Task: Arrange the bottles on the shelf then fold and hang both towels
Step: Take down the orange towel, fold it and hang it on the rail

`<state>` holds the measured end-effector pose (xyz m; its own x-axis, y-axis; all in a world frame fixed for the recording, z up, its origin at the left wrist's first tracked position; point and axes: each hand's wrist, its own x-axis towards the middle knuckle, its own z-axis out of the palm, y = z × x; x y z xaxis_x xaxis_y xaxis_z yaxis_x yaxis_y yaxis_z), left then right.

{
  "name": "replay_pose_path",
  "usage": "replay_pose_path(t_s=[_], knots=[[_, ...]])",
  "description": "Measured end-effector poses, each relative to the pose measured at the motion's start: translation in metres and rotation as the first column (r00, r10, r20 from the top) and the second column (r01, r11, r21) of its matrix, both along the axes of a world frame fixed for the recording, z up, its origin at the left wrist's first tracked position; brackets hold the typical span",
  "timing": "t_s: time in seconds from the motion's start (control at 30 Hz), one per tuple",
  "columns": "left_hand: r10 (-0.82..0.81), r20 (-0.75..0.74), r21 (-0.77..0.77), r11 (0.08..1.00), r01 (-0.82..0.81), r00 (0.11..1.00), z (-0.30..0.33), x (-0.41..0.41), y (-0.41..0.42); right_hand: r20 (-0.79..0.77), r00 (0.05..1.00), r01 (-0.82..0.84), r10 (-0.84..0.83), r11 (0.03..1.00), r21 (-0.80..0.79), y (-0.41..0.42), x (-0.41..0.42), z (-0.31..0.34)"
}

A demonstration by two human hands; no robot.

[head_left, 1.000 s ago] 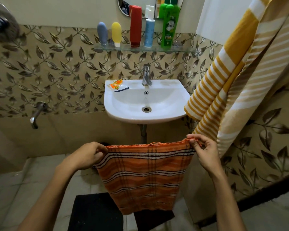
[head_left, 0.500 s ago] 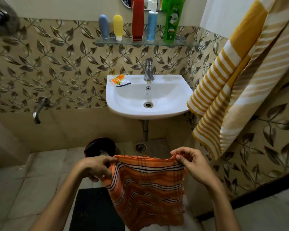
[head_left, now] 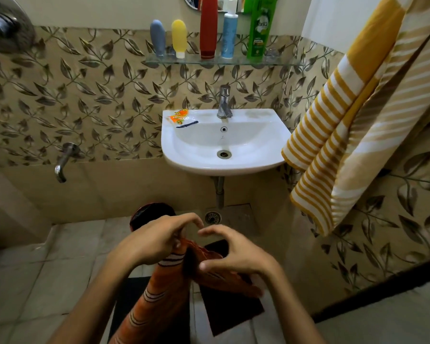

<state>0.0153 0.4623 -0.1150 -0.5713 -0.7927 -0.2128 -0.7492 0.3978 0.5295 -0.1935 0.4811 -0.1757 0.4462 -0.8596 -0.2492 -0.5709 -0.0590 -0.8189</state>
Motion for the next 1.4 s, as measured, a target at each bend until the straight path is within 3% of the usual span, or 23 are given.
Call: replay_pose_path(t_s=[0.07, 0.17, 0.23, 0.37, 0.53, 0.73, 0.93, 1.13, 1.4], knots=[[0.027, -0.058, -0.009, 1.000, -0.027, 0.998, 0.009, 0.005, 0.000, 0.062, 0.997, -0.052, 0.052, 0.999, 0.003, 0.001, 0.028, -0.005], [0.060, -0.087, -0.061, 0.996, -0.065, 0.994, 0.022, 0.019, 0.002, 0.161, 0.985, 0.085, -0.069, 0.991, -0.101, 0.002, 0.048, -0.015], [0.092, -0.093, -0.097, 0.990, -0.101, 0.991, 0.028, 0.030, 0.004, 0.137, 0.985, 0.117, -0.102, 0.987, -0.105, 0.003, 0.049, -0.021], [0.185, -0.160, -0.133, 0.969, -0.206, 0.970, 0.036, 0.055, 0.004, 0.087, 0.992, 0.101, -0.096, 0.993, -0.056, 0.006, 0.049, -0.034], [0.244, -0.213, -0.120, 0.955, -0.273, 0.946, 0.039, 0.057, 0.005, 0.236, 0.963, 0.113, -0.134, 0.989, 0.098, 0.011, 0.065, -0.037], [0.239, -0.225, -0.124, 0.954, -0.271, 0.944, 0.045, 0.047, 0.009, 0.142, 0.952, 0.288, -0.270, 0.948, -0.132, 0.001, 0.064, -0.045], [0.312, -0.214, -0.025, 0.946, -0.324, 0.926, 0.046, 0.048, 0.008, -0.087, 0.952, 0.272, -0.294, 0.942, -0.198, -0.010, 0.033, -0.059], [0.370, -0.110, -0.107, 0.918, -0.381, 0.923, 0.042, 0.066, 0.007, -0.243, 0.882, 0.375, -0.403, 0.914, -0.155, -0.021, -0.011, -0.073], [0.532, -0.003, -0.154, 0.836, -0.526, 0.847, 0.019, 0.088, -0.007, 0.164, 0.911, 0.391, -0.378, 0.919, -0.055, -0.036, -0.066, -0.040]])
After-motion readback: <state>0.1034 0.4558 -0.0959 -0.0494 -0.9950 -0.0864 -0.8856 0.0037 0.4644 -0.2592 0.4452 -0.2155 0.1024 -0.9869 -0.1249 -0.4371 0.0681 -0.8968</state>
